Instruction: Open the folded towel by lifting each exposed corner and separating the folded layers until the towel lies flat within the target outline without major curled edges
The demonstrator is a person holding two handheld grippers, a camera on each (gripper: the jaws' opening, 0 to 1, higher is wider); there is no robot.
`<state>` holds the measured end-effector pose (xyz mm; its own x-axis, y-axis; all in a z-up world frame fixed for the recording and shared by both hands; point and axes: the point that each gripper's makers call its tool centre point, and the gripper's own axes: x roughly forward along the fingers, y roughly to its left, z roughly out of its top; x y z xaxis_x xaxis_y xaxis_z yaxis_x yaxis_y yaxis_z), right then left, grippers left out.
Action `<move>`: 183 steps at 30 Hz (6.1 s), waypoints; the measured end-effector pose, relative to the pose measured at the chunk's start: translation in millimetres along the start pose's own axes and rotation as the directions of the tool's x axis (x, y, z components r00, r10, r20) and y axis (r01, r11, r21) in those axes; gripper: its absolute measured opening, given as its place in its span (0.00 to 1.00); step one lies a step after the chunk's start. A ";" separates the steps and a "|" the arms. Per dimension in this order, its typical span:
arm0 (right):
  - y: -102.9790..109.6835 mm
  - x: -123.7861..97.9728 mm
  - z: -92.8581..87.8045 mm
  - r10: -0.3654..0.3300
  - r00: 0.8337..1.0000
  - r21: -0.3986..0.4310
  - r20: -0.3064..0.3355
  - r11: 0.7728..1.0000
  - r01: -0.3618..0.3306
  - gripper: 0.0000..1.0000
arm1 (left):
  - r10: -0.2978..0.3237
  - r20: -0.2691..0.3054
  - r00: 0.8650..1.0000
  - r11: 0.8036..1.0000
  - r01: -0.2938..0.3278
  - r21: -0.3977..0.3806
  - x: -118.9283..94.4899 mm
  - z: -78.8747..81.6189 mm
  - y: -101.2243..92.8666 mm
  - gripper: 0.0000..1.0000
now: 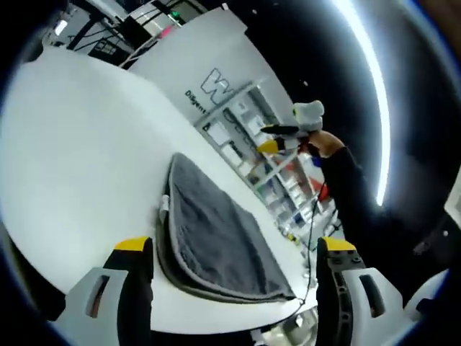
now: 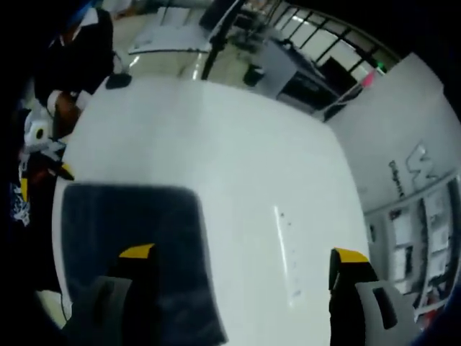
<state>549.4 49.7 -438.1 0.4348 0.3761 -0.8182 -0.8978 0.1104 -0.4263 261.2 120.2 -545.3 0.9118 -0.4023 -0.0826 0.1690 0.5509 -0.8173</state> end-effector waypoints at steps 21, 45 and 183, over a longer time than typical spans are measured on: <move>10.2 33.6 26.0 0.066 0.998 -0.072 0.023 0.995 -0.064 0.89 | 0.086 -0.031 0.996 0.995 -0.085 0.049 4.5 -6.3 30.2 0.44; 71.5 141.5 17.3 0.355 0.934 -0.026 -0.040 0.934 -0.356 0.46 | 0.091 -0.043 0.995 0.983 -0.082 0.165 5.0 -7.9 38.2 0.27; 89.5 226.3 148.0 0.349 0.932 0.038 0.094 0.935 -0.354 0.01 | 0.260 -0.169 0.951 0.794 -0.111 0.597 -24.4 105.6 128.6 0.00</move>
<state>557.1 280.8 -604.3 0.0853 0.4759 -0.8753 -0.9955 0.0051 -0.0942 300.3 278.1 -588.2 0.8475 -0.3628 -0.3875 0.2565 0.9190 -0.2994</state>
